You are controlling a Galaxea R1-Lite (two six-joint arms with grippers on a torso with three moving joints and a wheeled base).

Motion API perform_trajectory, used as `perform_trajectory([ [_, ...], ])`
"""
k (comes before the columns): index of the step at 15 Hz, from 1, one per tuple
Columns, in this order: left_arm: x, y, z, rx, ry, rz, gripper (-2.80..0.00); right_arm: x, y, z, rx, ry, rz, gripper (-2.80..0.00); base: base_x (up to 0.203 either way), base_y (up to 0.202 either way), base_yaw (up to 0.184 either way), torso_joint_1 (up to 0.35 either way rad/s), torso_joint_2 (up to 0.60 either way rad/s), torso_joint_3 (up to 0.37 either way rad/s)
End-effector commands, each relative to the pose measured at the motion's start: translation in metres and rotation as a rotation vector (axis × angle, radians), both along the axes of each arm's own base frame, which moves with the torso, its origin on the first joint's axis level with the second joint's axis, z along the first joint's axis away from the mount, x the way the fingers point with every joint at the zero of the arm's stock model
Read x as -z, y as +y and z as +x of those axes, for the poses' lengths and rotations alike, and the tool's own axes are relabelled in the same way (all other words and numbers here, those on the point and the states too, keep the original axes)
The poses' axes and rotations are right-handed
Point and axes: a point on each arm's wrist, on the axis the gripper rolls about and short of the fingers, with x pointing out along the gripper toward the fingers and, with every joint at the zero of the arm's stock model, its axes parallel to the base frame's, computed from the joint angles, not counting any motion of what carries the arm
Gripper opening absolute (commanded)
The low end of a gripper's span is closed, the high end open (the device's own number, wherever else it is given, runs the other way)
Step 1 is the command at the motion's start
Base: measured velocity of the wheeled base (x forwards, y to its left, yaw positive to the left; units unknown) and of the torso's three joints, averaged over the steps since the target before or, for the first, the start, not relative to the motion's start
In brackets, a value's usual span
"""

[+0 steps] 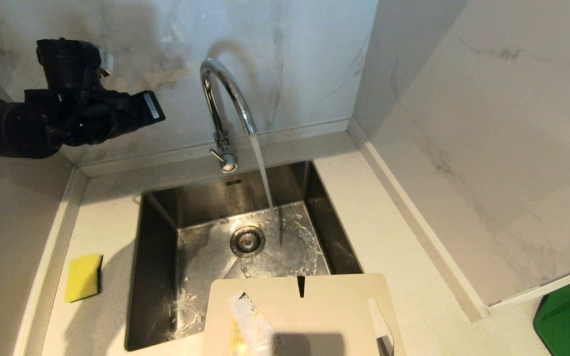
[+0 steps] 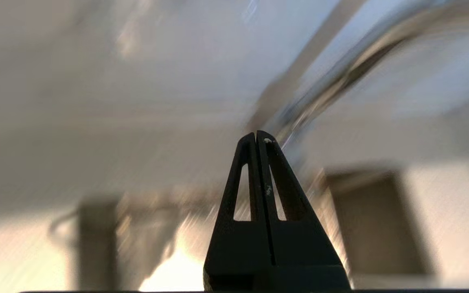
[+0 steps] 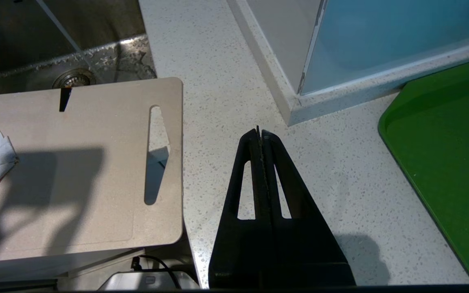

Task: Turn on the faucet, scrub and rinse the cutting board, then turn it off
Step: Pick up the cleaning cloth

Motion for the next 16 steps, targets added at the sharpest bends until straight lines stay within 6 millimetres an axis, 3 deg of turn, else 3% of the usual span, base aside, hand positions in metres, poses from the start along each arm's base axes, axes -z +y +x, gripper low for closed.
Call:
perform_trajectory([
  [1,0.001,0.022,-0.032,-0.033,0.077,0.021,-2.8,0.0,0.0,0.0,0.0,0.001,0.0,-2.8,0.0,0.0,0.0,0.0,0.0,0.0],
  [6,0.066,0.072,-0.047,-0.079,0.408,0.066,-2.8,0.0,0.0,0.0,0.0,0.001,0.0,-2.8,0.0,0.0,0.0,0.0,0.0,0.0],
  [9,0.1,0.083,-0.042,-0.107,0.529,0.086,-2.8,0.0,0.0,0.0,0.0,-0.001,0.0,-2.8,0.0,0.0,0.0,0.0,0.0,0.0],
  [13,0.147,0.093,-0.056,-0.116,0.704,0.135,-2.8,0.0,0.0,0.0,0.0,0.0,0.0,-2.8,0.0,0.0,0.0,0.0,0.0,0.0],
  [15,0.156,0.104,-0.073,-0.14,0.758,0.12,-2.8,0.0,0.0,0.0,0.0,-0.001,0.0,-2.8,0.0,0.0,0.0,0.0,0.0,0.0],
  [16,0.151,0.107,-0.081,-0.144,0.759,0.113,-2.8,0.0,0.0,0.0,0.0,0.001,0.0,-2.8,0.0,0.0,0.0,0.0,0.0,0.0],
])
